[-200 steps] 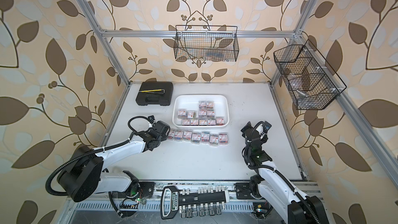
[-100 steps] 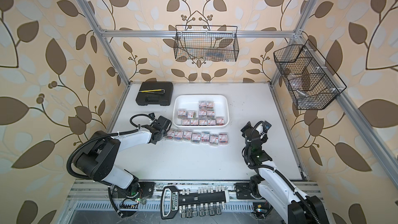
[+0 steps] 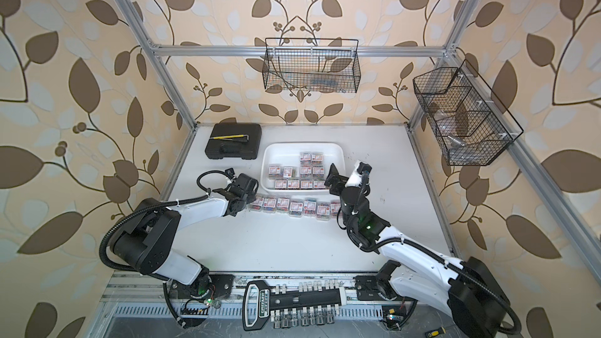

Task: Take the paper clips out of the storage box
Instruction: Place the boxed paper clips at the center of the board.

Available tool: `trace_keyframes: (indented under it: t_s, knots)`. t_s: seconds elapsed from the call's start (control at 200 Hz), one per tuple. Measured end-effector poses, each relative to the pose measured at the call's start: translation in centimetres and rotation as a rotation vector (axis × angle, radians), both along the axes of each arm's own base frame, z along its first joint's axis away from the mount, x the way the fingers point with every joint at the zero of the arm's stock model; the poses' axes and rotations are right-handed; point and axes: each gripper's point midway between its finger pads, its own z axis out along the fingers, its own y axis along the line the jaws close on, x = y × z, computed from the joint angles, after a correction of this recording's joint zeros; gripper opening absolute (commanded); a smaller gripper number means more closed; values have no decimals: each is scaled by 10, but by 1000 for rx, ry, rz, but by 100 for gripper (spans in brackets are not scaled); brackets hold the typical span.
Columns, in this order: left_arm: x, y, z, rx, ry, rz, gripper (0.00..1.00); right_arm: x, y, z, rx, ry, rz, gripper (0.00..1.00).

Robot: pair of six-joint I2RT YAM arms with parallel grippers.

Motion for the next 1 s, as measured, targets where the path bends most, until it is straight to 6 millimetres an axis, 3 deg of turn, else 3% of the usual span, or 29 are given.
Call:
trace_keyframes:
  t_s: [0.3, 0.54, 0.74, 1.0]
  knots:
    - [1, 12, 0, -67, -30, 35, 81, 58, 57, 11, -130, -12, 15, 100]
    - [-1, 20, 11, -108, -79, 56, 83, 85, 84, 7, -218, -8, 58, 100]
    - [1, 17, 15, -141, -101, 45, 83, 112, 118, 22, -269, -19, 107, 100]
    - [4, 13, 10, -166, -98, 35, 83, 106, 131, 21, -316, -34, 135, 100]
